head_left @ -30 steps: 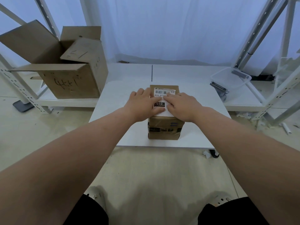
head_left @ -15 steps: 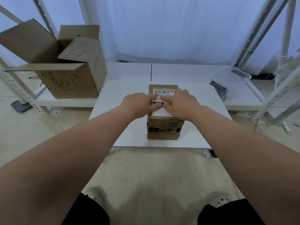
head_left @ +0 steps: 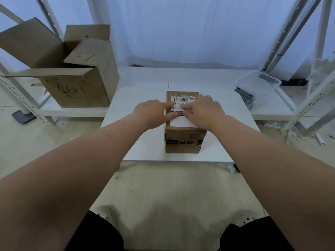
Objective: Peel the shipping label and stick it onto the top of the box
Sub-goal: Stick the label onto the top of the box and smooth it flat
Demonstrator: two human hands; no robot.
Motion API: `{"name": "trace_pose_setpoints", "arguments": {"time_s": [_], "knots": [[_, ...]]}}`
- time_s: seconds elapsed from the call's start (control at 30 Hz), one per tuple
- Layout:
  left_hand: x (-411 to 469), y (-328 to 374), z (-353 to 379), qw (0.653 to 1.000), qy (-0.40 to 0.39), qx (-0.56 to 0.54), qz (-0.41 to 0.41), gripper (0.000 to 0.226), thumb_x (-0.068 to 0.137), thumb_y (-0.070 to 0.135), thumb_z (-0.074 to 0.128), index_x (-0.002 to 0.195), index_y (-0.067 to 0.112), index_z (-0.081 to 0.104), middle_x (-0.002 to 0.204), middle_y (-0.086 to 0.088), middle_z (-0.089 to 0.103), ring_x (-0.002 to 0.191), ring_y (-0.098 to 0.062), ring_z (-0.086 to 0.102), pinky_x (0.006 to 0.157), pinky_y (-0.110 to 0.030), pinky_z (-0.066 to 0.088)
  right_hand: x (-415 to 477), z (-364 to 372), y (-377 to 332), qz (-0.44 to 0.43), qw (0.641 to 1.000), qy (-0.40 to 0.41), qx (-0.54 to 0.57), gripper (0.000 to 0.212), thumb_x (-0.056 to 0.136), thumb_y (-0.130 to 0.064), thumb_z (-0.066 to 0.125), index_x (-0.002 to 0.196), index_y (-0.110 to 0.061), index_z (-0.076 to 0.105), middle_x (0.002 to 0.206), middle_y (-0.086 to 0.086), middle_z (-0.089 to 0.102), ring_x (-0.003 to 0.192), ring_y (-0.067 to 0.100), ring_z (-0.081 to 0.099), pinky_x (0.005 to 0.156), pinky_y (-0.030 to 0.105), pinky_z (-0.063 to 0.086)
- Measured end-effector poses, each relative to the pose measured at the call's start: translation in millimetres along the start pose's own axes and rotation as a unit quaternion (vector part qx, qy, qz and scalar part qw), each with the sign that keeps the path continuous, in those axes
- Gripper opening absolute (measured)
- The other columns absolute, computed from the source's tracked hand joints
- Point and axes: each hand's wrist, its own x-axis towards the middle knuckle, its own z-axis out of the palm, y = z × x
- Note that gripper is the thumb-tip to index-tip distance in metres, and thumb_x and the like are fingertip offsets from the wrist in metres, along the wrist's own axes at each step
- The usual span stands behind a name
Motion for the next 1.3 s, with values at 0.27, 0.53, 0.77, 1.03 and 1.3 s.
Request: {"name": "trace_pose_setpoints", "arguments": {"time_s": [0.27, 0.53, 0.77, 1.03, 1.3], "knots": [[-1.4, -1.2, -0.6, 0.999, -0.014, -0.025, -0.017, 0.057, 0.093, 0.060, 0.033, 0.145, 0.037, 0.029, 0.129, -0.008, 0.055, 0.117, -0.026, 0.052, 0.083, -0.035, 0.043, -3.7, 1.7, -1.4, 0.005, 0.999, 0.040, -0.017, 0.039, 0.096, -0.030, 0.035, 0.126, -0.024, 0.059, 0.118, 0.012, 0.048, 0.114, 0.030, 0.042, 0.091, 0.040, 0.037], [-4.3, -9.4, 1.0, 0.998, -0.037, -0.041, -0.024, 0.057, 0.093, 0.059, 0.032, 0.146, 0.039, 0.025, 0.127, -0.009, 0.055, 0.114, -0.026, 0.053, 0.083, -0.037, 0.044, -7.9, 1.4, 3.0, 0.006, 1.000, 0.007, -0.005, 0.040, 0.098, -0.043, 0.030, 0.134, -0.041, 0.046, 0.130, 0.012, 0.043, 0.123, 0.032, 0.036, 0.101, 0.046, 0.030], [-7.5, 1.3, 6.5, 0.992, 0.052, 0.084, 0.079, 0.044, 0.098, 0.041, 0.028, 0.142, 0.040, 0.032, 0.141, -0.006, 0.031, 0.127, -0.028, 0.030, 0.105, -0.043, 0.025, -11.0, 5.9, 21.4, 0.006, 0.992, 0.035, 0.119, 0.041, 0.096, -0.041, 0.045, 0.131, -0.024, 0.055, 0.117, 0.007, 0.044, 0.114, 0.023, 0.039, 0.090, 0.037, 0.040], [15.6, -3.3, 8.7, 0.998, -0.001, 0.040, -0.046, 0.063, 0.087, 0.071, 0.025, 0.145, 0.045, 0.021, 0.150, -0.006, 0.022, 0.138, -0.031, 0.018, 0.111, -0.051, 0.012, -7.7, 6.0, 20.7, 0.013, 0.990, 0.054, 0.131, 0.038, 0.094, -0.043, 0.049, 0.125, -0.025, 0.061, 0.117, 0.006, 0.045, 0.115, 0.022, 0.041, 0.086, 0.037, 0.041], [6.8, 5.5, 3.8, 0.992, 0.095, 0.056, 0.056, 0.048, 0.090, 0.059, 0.040, 0.127, 0.034, 0.057, 0.138, -0.001, 0.039, 0.129, -0.026, 0.031, 0.106, -0.044, 0.021, -5.6, 5.9, 19.6, 0.030, 0.987, 0.058, 0.146, 0.039, 0.091, -0.045, 0.053, 0.124, -0.026, 0.062, 0.116, 0.006, 0.047, 0.113, 0.022, 0.045, 0.081, 0.034, 0.040]]}}
